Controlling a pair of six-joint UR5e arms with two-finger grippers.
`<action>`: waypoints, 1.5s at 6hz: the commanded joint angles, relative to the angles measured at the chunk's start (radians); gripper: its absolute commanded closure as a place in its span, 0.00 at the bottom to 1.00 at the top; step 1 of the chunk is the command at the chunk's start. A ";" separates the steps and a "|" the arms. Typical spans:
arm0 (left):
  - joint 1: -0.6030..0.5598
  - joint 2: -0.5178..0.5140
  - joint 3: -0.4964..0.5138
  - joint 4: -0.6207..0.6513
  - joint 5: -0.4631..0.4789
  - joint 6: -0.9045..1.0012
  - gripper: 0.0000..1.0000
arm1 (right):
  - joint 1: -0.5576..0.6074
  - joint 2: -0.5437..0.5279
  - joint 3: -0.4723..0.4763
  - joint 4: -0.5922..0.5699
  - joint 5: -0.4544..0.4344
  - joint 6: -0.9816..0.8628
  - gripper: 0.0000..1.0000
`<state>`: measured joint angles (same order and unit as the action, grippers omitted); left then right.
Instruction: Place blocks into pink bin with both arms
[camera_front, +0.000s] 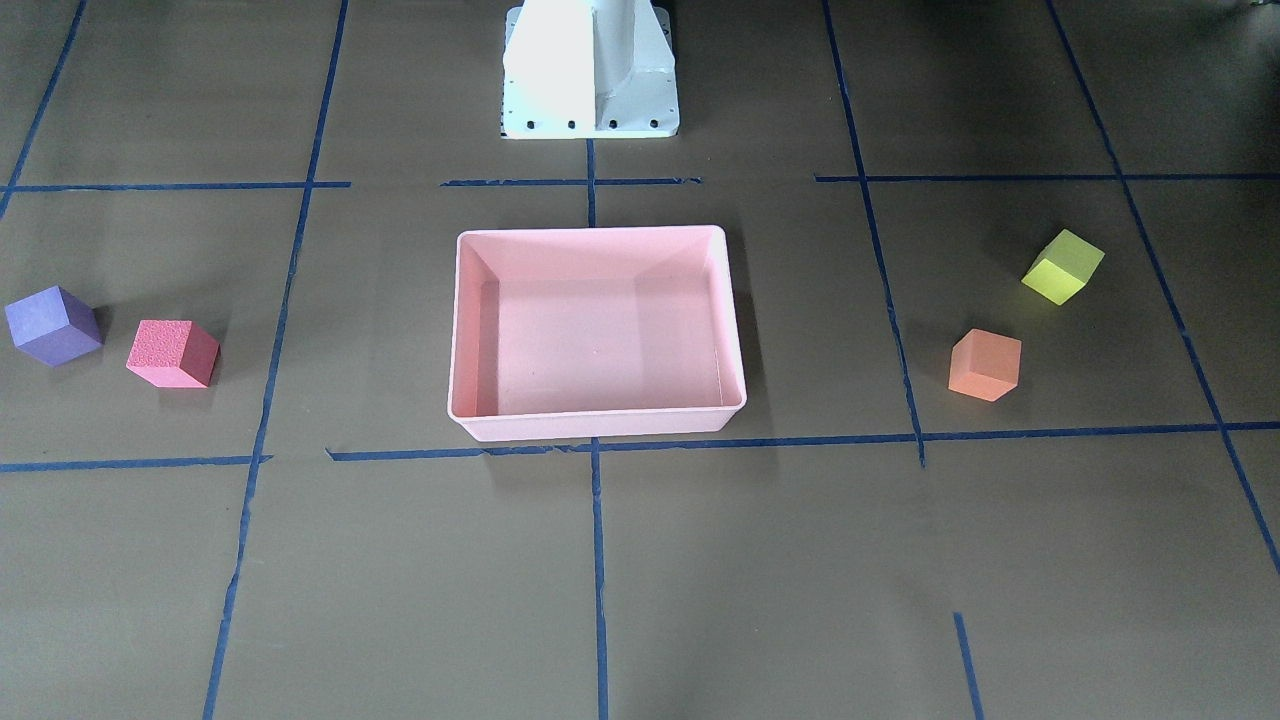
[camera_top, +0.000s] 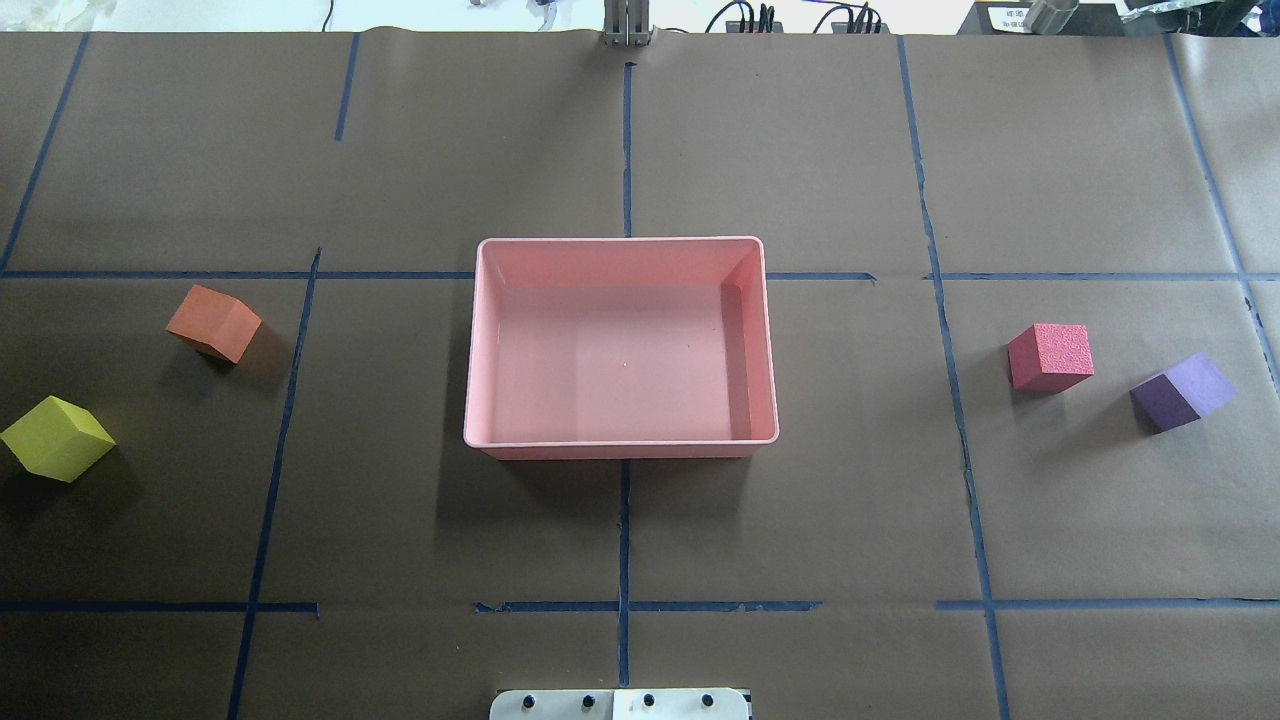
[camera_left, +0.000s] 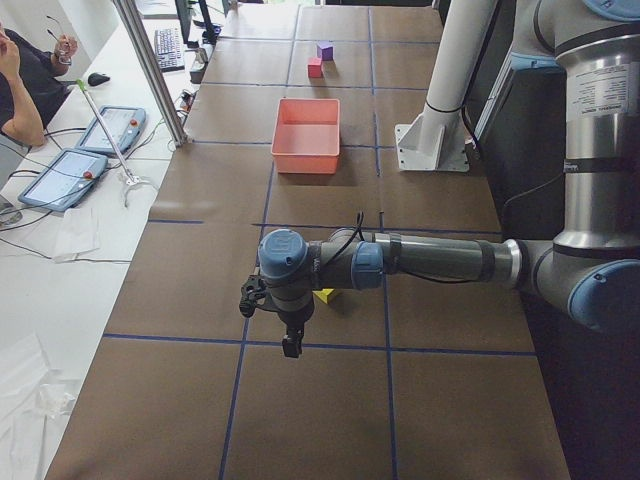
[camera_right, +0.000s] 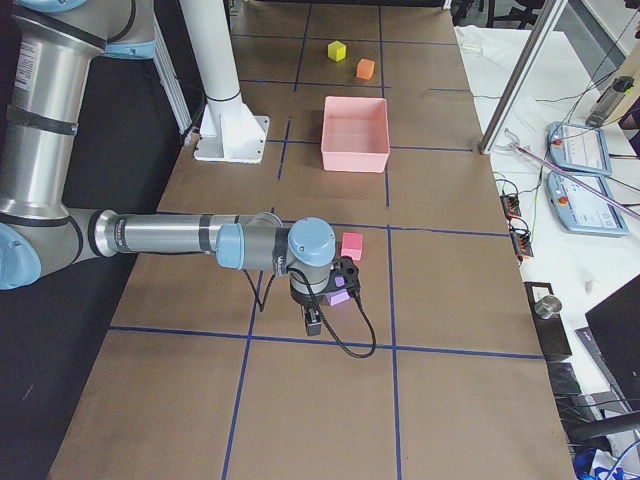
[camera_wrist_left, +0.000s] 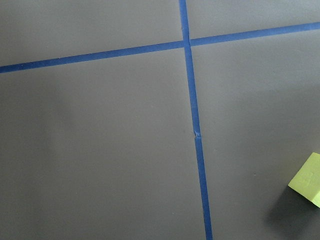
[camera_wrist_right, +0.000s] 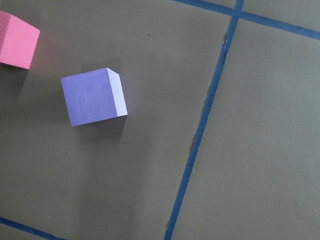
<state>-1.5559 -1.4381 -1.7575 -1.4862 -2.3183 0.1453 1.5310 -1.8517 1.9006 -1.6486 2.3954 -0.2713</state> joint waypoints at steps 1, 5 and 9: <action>0.002 0.008 -0.034 -0.002 -0.036 -0.001 0.00 | -0.005 0.002 0.003 0.022 0.027 -0.005 0.00; 0.002 0.010 -0.037 -0.003 -0.052 -0.003 0.00 | -0.213 0.025 -0.043 0.234 0.015 0.162 0.02; 0.000 0.012 -0.039 -0.003 -0.052 -0.003 0.00 | -0.402 0.127 -0.172 0.478 -0.114 0.385 0.01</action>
<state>-1.5550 -1.4267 -1.7958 -1.4895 -2.3700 0.1427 1.1620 -1.7343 1.7346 -1.1989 2.3076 0.0766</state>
